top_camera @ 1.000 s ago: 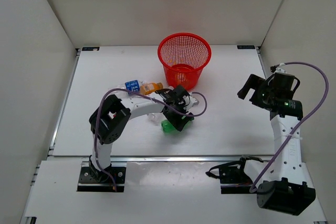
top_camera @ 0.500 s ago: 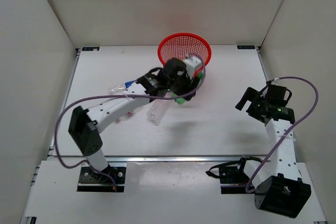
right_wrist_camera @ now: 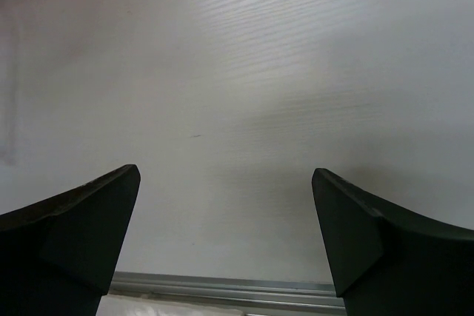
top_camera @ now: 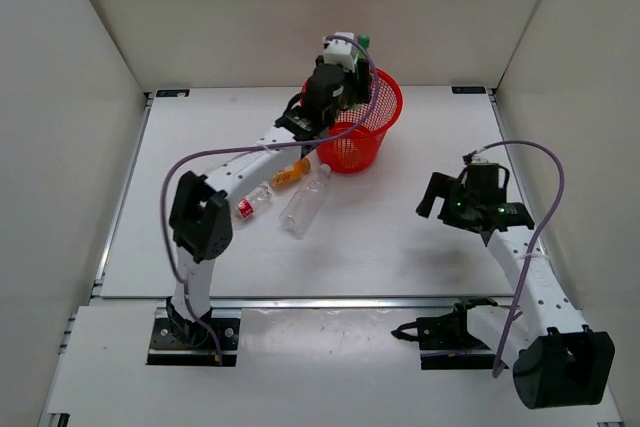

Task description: Put the plastic bottles in the bin

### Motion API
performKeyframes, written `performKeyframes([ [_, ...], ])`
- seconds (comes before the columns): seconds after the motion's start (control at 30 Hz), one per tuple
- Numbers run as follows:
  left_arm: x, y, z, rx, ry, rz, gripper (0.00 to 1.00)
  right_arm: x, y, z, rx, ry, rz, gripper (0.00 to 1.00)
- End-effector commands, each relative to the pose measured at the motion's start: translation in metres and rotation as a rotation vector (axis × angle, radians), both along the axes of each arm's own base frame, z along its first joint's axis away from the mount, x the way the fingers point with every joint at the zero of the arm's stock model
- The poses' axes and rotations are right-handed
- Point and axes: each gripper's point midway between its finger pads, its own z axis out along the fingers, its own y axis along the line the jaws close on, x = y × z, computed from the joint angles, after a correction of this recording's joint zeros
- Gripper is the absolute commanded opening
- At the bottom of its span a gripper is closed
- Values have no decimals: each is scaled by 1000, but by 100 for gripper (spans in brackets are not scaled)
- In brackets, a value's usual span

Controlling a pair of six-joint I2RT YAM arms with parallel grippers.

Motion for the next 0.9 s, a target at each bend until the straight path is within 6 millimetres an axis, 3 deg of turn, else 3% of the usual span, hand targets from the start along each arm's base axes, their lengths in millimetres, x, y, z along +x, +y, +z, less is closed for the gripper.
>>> performKeyframes([
  [0.0,23,3,13,-61,-27,77,66,11,24,13,-40,-77,48,99],
  [0.1,32,9,7,-66,5,88,77,7,35,11,-57,-71,65,99],
  [0.17,25,8,-1,-58,19,63,84,7,38,10,-39,-73,72,100],
  [0.2,17,4,6,-73,8,50,87,7,38,9,-31,-77,68,99],
  [0.23,12,4,4,-68,14,38,97,6,44,11,-3,-84,95,99],
  [0.37,-7,9,13,-32,71,11,98,11,61,19,-11,-120,146,99],
  [0.47,-33,33,24,8,132,5,99,22,88,30,-49,-151,200,99],
  [0.5,-37,40,12,39,167,0,99,23,104,30,-57,-148,251,99],
  [0.53,-52,54,16,53,191,8,99,23,118,36,-48,-158,287,99],
  [0.57,-71,71,4,91,232,27,99,29,126,30,-52,-145,280,99],
  [0.6,-83,86,-28,157,294,70,98,29,145,29,-33,-133,317,100],
  [0.63,-100,104,-16,145,274,98,98,34,158,36,-16,-148,328,100],
  [0.67,-121,129,-34,163,318,143,99,38,169,32,-8,-131,334,100],
  [0.7,-134,147,-70,213,390,171,99,40,185,24,3,-114,367,100],
  [0.73,-154,172,-92,187,462,192,99,45,204,24,25,-119,394,99],
  [0.77,-172,184,-89,97,486,200,99,50,215,28,38,-130,411,99],
  [0.8,-187,197,-125,107,576,179,99,50,233,22,53,-117,441,99],
  [0.83,-206,217,-144,93,621,196,99,52,250,18,54,-111,457,99],
  [0.87,-216,232,-141,59,620,228,99,56,265,27,61,-137,476,99],
])
